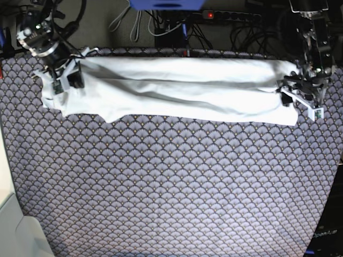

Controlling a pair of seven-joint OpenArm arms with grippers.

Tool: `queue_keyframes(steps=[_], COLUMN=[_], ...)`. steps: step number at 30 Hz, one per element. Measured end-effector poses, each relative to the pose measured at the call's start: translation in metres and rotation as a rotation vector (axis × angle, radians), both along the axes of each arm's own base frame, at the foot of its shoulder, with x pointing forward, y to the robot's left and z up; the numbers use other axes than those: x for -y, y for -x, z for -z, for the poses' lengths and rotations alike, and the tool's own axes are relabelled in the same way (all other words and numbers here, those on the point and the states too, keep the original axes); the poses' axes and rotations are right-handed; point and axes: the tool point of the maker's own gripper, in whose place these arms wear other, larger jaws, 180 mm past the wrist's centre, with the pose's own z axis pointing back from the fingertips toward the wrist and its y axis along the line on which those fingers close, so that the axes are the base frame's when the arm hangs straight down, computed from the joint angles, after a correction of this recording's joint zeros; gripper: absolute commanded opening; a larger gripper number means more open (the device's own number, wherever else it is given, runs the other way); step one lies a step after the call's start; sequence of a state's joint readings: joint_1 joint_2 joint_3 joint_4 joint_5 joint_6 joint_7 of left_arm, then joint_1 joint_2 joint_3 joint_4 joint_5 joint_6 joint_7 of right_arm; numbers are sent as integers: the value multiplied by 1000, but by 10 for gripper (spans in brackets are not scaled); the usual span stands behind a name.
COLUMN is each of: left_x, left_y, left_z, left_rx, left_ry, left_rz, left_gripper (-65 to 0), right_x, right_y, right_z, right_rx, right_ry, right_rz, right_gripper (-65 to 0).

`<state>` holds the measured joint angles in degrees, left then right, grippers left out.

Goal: Fold the T-shirt properly
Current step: 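Grasp the folded shirt's end with the right gripper and tuck it inward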

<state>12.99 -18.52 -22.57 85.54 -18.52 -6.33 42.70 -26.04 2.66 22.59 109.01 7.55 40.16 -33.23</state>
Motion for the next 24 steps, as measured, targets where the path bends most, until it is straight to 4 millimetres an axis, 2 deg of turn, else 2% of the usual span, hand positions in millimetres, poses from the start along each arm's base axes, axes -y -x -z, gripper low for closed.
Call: queue_keyframes(steps=[3, 7, 12, 18, 24], left_x=[3, 3, 4, 4, 4], left_y=[1, 1, 2, 2, 2], left_z=[2, 2, 2, 2, 2], left_rx=[-8, -10, -11, -11, -12], left_ry=[7, 10, 10, 10, 10], left_rz=[7, 11, 14, 14, 14], left_gripper=[-163, -163, -163, -163, -163], right_x=[2, 5, 16, 33, 34], right_y=[6, 1, 4, -1, 2], right_z=[15, 15, 23, 16, 19], right_rx=[-47, -27, -35, -5, -18], right_ry=[-8, -20, -34, -31, -32], right_rz=[9, 21, 63, 132, 140], right_gripper=[-650, -650, -650, -650, -650])
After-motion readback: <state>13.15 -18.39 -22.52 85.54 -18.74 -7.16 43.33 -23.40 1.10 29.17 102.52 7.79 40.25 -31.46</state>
